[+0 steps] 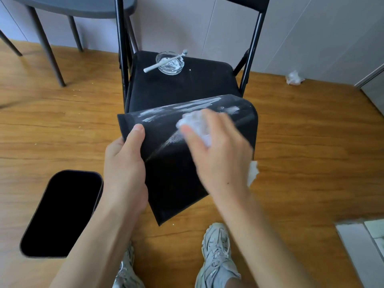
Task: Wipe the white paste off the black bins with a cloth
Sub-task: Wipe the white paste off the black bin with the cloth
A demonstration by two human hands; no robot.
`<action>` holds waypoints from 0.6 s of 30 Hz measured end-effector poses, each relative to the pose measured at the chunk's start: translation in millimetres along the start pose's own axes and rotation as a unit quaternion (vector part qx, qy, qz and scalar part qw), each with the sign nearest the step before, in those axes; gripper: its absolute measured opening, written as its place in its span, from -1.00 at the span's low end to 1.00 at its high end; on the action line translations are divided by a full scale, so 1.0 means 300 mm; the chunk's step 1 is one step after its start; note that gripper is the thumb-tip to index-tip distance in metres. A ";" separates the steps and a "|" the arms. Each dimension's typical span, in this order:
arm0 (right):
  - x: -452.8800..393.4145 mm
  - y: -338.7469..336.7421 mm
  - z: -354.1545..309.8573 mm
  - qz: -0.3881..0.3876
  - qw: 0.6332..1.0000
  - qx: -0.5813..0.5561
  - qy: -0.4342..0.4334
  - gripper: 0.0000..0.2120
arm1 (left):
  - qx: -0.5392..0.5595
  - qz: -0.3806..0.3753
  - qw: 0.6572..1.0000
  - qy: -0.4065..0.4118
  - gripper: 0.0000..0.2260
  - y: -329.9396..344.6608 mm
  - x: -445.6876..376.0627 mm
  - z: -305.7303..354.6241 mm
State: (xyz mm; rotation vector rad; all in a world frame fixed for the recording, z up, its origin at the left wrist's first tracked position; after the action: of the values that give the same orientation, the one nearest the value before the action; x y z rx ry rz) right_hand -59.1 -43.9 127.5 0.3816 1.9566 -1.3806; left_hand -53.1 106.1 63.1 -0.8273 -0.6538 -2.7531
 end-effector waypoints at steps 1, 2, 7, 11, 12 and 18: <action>0.000 -0.017 0.080 0.009 0.999 0.026 0.041 -0.68 | -0.006 -0.002 1.000 -0.004 -0.77 0.003 0.005 -0.009; 0.008 -0.032 0.160 0.009 0.995 0.042 0.087 -0.67 | -0.013 -0.006 1.000 -0.007 -0.77 0.009 0.014 -0.019; 0.126 -0.004 0.216 -0.033 0.987 0.010 0.157 -0.67 | -0.047 0.008 0.998 -0.029 -0.75 0.019 0.035 -0.083; 0.146 0.049 -0.023 -0.063 0.992 -0.088 0.067 -0.69 | -0.049 0.016 0.998 -0.033 -0.73 0.002 0.030 -0.090; 0.138 0.049 -0.049 -0.066 0.992 -0.094 0.046 -0.67 | -0.050 0.016 0.998 -0.031 -0.72 -0.001 0.031 -0.089; 0.160 0.029 0.216 -0.063 0.982 -0.020 0.177 -0.71 | -0.082 0.023 0.996 -0.040 -0.75 0.012 0.046 -0.122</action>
State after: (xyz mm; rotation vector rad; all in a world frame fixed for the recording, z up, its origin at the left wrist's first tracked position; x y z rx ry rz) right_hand -63.9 -106.7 76.3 0.5203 2.3284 -1.4253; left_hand -80.8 85.2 44.6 -0.9788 -0.4212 -2.7729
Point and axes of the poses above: each hand's wrist, its own x-axis away from the middle knuckle, its own y-axis out of the palm, z = x × y, the point moved 7 cm from there along -x, towards the middle knuckle, and after that the axes turned 15 degrees about -y, right-handed, at the moved point
